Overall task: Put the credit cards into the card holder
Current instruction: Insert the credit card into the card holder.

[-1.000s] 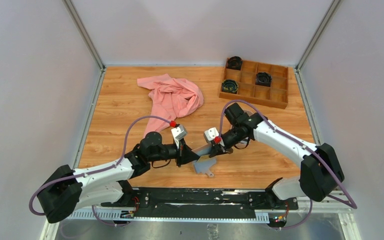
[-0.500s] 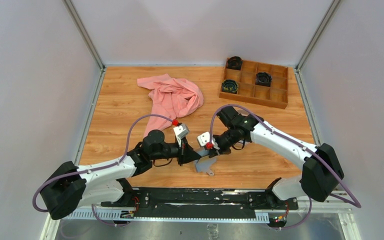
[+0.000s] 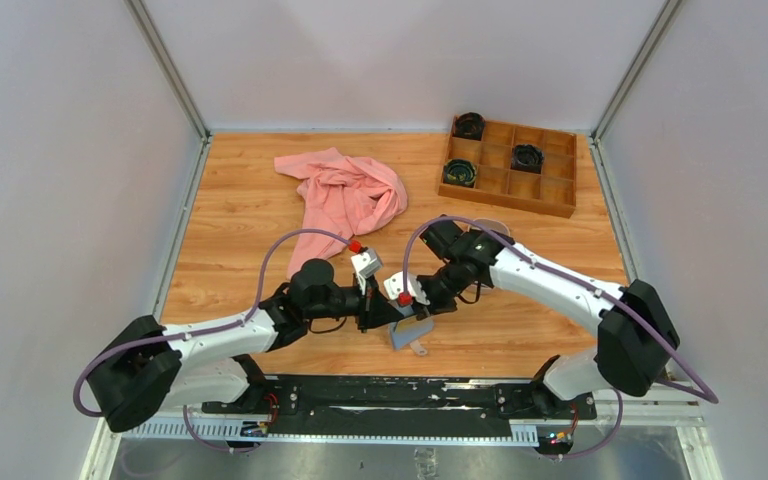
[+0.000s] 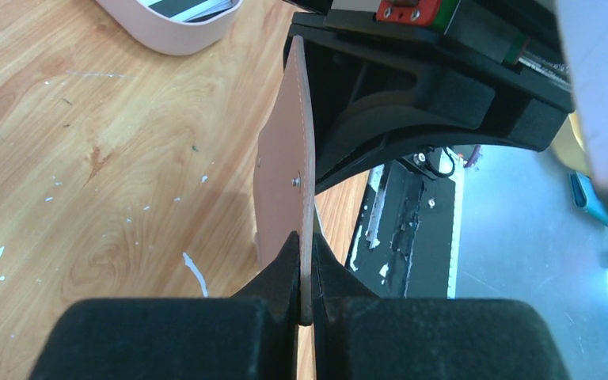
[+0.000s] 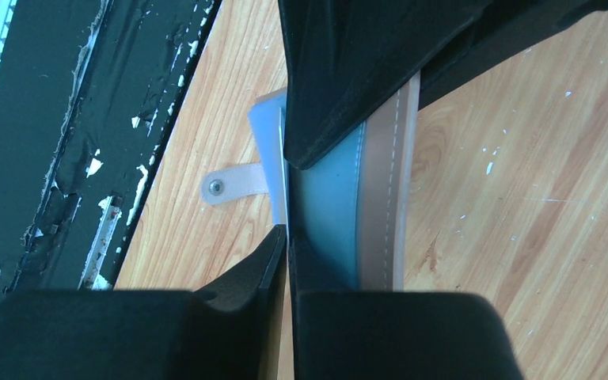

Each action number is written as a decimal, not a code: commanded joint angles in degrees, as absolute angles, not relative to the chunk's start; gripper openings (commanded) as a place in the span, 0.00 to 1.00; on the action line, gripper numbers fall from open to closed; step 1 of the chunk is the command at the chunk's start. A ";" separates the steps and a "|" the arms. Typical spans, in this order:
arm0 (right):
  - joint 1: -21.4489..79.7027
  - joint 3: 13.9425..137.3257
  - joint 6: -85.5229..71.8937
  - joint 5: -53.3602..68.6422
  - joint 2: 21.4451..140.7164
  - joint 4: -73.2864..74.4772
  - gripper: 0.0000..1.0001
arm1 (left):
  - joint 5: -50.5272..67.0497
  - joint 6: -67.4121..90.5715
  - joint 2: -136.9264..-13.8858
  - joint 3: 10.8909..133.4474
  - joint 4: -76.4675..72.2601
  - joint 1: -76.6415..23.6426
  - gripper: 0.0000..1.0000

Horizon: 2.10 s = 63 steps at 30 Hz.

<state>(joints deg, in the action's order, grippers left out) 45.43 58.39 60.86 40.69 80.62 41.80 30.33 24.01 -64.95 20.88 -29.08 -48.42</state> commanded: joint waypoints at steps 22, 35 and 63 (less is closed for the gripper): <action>52.35 58.44 57.27 34.86 84.47 39.65 0.09 | 30.43 22.77 -67.84 21.76 -30.85 -48.16 0.00; 52.47 60.29 54.17 33.21 86.14 39.64 0.11 | 29.18 21.66 -68.27 20.54 -30.85 -48.16 0.00; 51.16 60.48 54.46 33.60 81.40 39.64 0.25 | 30.50 21.80 -69.79 20.31 -30.77 -48.16 0.00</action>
